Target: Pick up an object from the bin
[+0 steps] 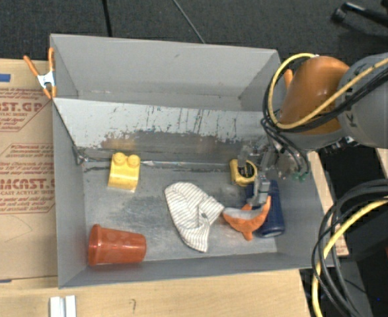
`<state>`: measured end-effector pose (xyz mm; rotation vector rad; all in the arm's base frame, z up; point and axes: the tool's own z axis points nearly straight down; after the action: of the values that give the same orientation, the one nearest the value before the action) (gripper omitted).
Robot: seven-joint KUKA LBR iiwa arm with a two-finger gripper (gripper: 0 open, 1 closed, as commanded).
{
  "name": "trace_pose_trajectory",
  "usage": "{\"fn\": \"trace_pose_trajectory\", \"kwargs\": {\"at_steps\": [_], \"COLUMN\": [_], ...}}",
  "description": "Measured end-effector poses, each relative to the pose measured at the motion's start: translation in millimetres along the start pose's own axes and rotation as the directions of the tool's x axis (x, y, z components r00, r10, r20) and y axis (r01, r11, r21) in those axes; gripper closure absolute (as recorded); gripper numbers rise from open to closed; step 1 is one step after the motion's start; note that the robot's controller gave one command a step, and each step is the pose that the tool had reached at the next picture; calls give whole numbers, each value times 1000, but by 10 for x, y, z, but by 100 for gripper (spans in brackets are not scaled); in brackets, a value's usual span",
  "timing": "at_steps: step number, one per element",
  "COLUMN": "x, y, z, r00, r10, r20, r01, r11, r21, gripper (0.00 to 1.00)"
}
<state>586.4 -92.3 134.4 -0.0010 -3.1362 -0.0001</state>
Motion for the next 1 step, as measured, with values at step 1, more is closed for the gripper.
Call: {"fn": "trace_pose_trajectory", "kwargs": {"at_steps": [1], "x": [-17], "y": [2], "z": [-48], "r00": [1000], "r10": [-1], "r20": [7], "r01": [1], "r11": [1000], "r21": [1], "gripper": [0]}}
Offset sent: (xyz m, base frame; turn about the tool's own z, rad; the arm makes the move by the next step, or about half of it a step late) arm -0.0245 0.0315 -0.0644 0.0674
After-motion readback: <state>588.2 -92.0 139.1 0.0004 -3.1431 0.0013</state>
